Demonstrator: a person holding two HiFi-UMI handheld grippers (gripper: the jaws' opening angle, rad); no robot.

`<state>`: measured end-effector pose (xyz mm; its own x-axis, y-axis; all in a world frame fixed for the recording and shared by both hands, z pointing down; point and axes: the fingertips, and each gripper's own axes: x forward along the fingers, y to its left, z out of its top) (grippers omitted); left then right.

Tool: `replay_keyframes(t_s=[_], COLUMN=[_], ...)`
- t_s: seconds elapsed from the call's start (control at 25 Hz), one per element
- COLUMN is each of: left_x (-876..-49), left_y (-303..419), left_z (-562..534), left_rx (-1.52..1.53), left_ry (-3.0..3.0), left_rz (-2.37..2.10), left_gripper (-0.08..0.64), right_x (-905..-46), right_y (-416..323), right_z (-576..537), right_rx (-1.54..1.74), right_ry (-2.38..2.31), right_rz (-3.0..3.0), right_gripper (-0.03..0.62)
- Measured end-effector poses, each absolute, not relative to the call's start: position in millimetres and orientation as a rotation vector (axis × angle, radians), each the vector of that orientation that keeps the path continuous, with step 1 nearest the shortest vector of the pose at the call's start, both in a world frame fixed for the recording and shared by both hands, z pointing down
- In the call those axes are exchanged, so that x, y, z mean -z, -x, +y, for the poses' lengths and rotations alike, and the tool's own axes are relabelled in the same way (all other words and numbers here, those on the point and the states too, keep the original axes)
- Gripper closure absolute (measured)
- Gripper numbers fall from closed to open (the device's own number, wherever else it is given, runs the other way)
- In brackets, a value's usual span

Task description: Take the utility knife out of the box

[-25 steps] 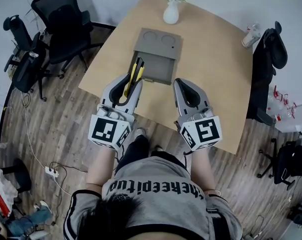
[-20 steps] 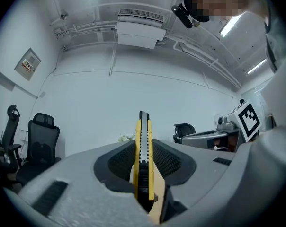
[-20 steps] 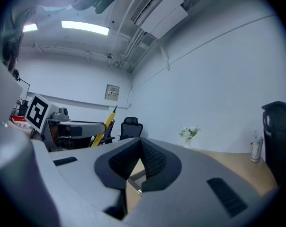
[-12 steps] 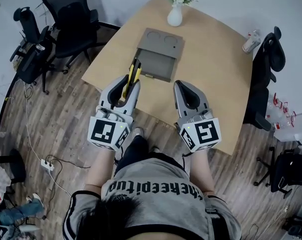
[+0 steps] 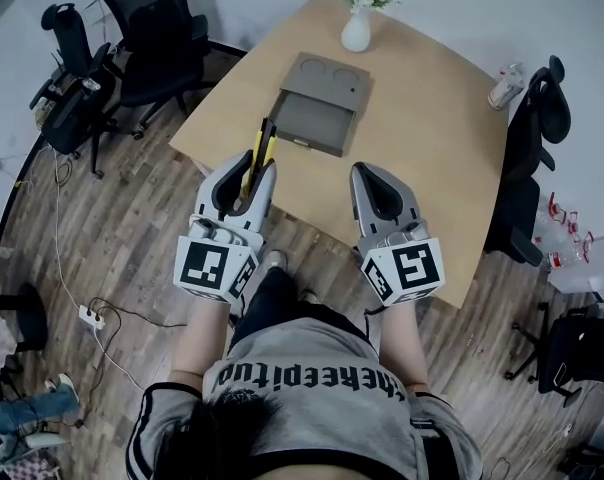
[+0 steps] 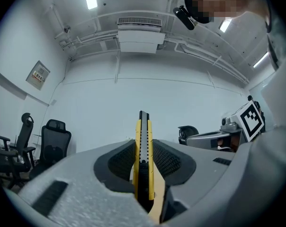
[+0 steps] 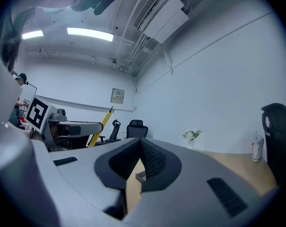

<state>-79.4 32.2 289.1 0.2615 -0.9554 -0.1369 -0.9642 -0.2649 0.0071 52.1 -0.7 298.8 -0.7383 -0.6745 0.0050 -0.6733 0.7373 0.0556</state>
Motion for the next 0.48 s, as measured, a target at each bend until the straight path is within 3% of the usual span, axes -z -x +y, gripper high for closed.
replay_keyframes(t_s=[0.48], left_x=[-283.4], left_y=[76.4], left_z=[55.0], left_rx=[-0.205], left_ry=[2.388], left_rz=[1.890], left_gripper=[0.433], right_x=[-295.0], right_y=[-53.7], right_z=[18.9], right_rx=[0.106], right_ry=[-1.057], right_rz=[-2.931], right_gripper=[0.586])
